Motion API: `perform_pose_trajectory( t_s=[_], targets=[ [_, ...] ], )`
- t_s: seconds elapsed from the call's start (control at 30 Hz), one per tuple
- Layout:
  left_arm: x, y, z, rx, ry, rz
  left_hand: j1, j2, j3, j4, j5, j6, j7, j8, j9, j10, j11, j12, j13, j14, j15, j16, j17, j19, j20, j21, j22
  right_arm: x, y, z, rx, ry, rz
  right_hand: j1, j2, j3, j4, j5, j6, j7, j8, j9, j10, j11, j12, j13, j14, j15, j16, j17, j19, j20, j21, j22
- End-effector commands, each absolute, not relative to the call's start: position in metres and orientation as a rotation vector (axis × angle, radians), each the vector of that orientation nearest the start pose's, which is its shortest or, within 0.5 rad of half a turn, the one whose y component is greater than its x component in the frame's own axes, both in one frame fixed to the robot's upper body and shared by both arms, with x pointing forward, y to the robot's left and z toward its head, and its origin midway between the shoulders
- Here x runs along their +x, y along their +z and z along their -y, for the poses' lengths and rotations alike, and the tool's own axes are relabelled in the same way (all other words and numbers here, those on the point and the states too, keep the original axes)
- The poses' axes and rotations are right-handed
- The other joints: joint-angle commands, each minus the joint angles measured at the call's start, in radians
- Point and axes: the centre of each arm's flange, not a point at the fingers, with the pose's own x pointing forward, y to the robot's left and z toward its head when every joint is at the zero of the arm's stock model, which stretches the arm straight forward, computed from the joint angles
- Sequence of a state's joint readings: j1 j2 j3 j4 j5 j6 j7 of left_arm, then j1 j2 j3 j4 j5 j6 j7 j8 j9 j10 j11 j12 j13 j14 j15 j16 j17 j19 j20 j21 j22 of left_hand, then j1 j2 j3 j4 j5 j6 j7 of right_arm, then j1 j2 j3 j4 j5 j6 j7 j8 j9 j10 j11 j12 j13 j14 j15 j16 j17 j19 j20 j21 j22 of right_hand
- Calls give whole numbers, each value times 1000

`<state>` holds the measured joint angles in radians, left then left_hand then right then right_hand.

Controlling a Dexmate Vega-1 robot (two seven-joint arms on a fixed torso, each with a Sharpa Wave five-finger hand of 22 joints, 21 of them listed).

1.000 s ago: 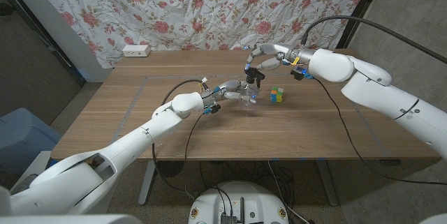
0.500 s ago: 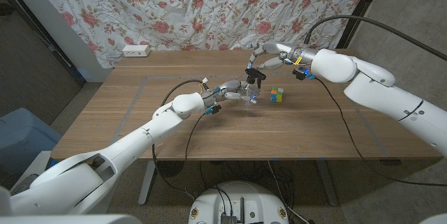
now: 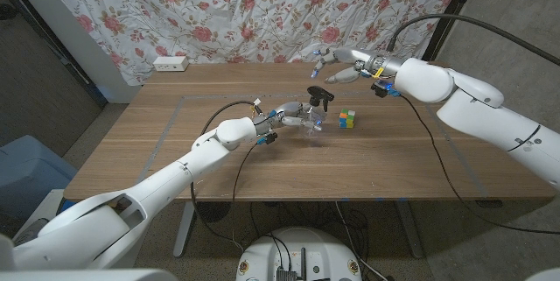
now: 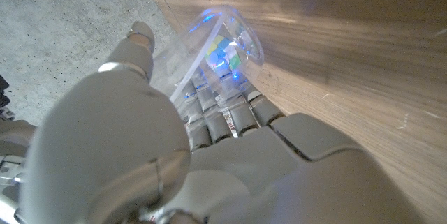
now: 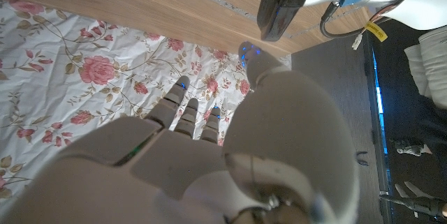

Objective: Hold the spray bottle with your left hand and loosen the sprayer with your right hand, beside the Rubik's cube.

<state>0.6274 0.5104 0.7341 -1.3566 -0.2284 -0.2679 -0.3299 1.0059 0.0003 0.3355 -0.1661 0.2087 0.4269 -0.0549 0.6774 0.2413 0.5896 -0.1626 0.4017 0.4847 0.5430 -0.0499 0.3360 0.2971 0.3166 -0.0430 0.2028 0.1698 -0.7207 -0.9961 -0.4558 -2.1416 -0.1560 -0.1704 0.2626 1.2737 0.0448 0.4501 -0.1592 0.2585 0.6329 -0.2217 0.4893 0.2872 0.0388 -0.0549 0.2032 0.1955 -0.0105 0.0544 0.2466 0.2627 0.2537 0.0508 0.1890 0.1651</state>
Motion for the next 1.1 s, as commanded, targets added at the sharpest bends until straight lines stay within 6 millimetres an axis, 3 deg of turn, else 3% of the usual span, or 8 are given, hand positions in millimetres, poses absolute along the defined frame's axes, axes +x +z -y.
perform_pose_trajectory(
  t_s=[0.03, 0.17, 0.23, 0.4, 0.47, 0.53, 1.1],
  targets=[
    [626, -24, -99, 658, -776, 629, -35, 54, 7, 2, 4, 10, 0, 5, 2, 16, -9, -5, 5, 6, -130, -4, 0, 0, -30, -4, 5, 480, 130, 195, -1345, 273, 769, -38, -1, -24, 13, -8, -22, 0, -17, -8, -8, 13, -5, 1, -2, 18, 1, 3, 8, 10, 4, 3],
    [625, -21, -101, 661, -768, 636, -37, 55, 7, 3, 4, 9, -1, 5, 1, 13, -9, -7, 5, 6, -131, -4, 0, -1, -31, -4, 5, 476, 132, 198, -1340, 267, 771, -118, 3, -63, 45, -21, -30, 2, -33, -19, -7, 26, -3, 2, -3, 37, -1, 3, 11, 29, 3, 3],
    [624, -20, -102, 665, -765, 638, -36, 55, 7, 2, 4, 9, -1, 5, 1, 14, -9, -8, 6, 6, -130, -4, 0, 0, -31, -4, 5, 474, 133, 199, -1342, 265, 771, -190, -7, -98, 63, -31, -37, 3, -46, -27, -7, 39, -3, 3, -2, 53, -3, 1, 13, 45, 3, 4],
    [625, -17, -104, 671, -759, 641, -36, 54, 6, 1, 4, 8, -1, 5, -1, 16, -7, -8, 6, 6, -131, -4, 0, 0, -31, -4, 5, 471, 133, 200, -1354, 270, 762, -286, -33, -143, 85, -43, -70, 10, -70, -35, -9, 65, -3, 3, -3, 74, -5, 1, 9, 71, 1, 4],
    [625, -16, -104, 673, -757, 642, -36, 55, 6, 1, 3, 8, 0, 5, -1, 16, -8, -9, 6, 6, -131, -4, 0, -1, -31, -4, 5, 470, 132, 200, -1365, 264, 759, -326, -41, -160, 94, -47, -79, 18, -77, -38, -13, 74, -5, 3, -5, 83, -7, 2, 8, 82, 0, 4],
    [626, -15, -105, 673, -755, 643, -37, 55, 6, 1, 3, 9, 0, 6, -2, 16, -9, -10, 7, 7, -132, -4, 0, 0, -31, -4, 5, 469, 132, 200, -1368, 265, 752, -366, -50, -176, 101, -52, -97, 51, -87, -40, -17, 82, -6, 3, -8, 93, -8, 2, 4, 94, -1, 4],
    [629, -12, -104, 680, -748, 641, -38, 57, 7, 1, 3, 8, -1, 7, -6, 20, -8, -13, 9, 7, -130, -6, -1, 0, -30, -4, 5, 467, 126, 195, -1420, 287, 690, -514, -62, -225, 136, -54, -184, 126, -137, -45, -60, 117, -13, 4, -34, 133, -20, 4, -25, 118, -5, 5]
  ],
)
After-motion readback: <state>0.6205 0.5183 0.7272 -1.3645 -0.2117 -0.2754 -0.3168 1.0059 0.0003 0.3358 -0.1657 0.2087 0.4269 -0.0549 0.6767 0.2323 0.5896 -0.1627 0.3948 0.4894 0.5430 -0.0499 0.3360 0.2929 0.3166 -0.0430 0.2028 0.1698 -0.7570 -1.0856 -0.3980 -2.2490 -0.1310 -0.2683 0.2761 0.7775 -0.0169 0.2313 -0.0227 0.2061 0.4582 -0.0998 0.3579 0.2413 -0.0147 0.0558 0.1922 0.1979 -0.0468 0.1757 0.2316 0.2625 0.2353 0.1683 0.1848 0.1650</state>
